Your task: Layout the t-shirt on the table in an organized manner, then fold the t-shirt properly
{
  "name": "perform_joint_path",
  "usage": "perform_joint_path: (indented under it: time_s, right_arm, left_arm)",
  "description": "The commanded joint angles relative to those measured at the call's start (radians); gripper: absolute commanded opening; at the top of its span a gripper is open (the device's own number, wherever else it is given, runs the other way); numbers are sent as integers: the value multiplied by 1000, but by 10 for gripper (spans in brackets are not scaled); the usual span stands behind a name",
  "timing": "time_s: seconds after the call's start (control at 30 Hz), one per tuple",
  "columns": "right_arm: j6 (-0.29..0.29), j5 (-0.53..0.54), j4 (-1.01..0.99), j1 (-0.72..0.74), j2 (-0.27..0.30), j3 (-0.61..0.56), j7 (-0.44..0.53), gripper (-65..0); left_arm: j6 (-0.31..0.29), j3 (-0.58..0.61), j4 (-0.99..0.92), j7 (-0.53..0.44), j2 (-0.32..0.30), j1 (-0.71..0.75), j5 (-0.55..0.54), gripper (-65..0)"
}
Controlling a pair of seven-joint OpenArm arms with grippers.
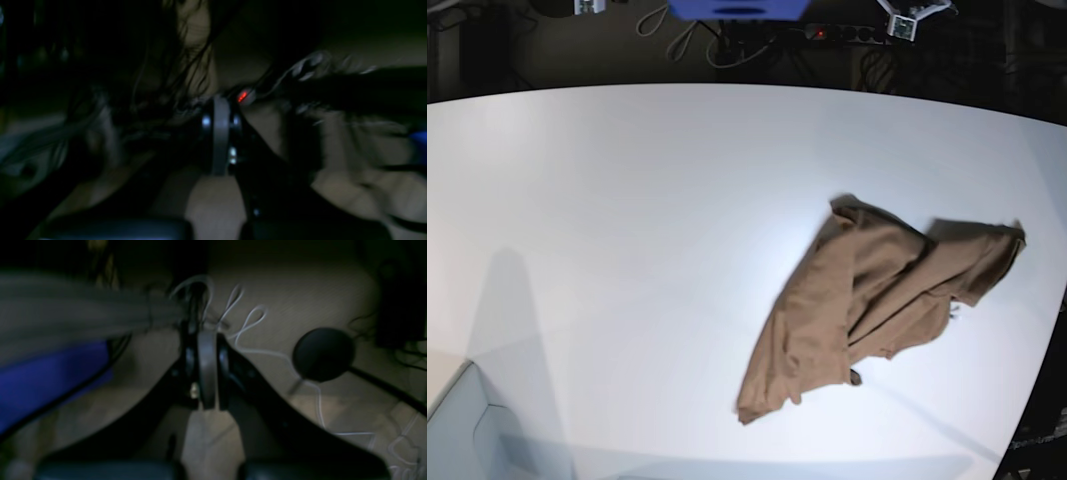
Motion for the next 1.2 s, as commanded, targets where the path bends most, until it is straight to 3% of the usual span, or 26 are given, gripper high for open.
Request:
perform_joint_path:
  time_s: [0.0, 0.27, 0.43, 0.63, 0.73, 0.93, 1.17]
  right_arm:
    - [1, 2, 63, -39, 7, 31, -2, -650]
    - [1, 0, 439, -94, 2, 235, -163, -650]
    - [1, 0, 599, -77, 2, 319, -209, -650]
    - [1, 2, 607, 72, 2, 327, -211, -650]
    - [1, 2, 607, 158, 1, 319, -215, -627]
    - [6, 3, 608, 288, -18, 257, -326, -473]
    - [6, 3, 605, 348, -21, 123, -407, -384]
  left_arm:
    - [11, -28, 64, -19, -10, 42, 1, -650]
    - [6, -160, 377, -19, 25, 144, -26, -650]
    - [6, -224, 535, -17, 19, 151, -200, -650]
    - [6, -325, 562, -13, 16, 88, -352, -649]
    - [6, -367, 582, 107, 14, 25, -388, -607]
    - [5, -514, 593, 342, 23, -153, -529, -412]
    - [5, -675, 562, 547, 17, -426, -572, -399]
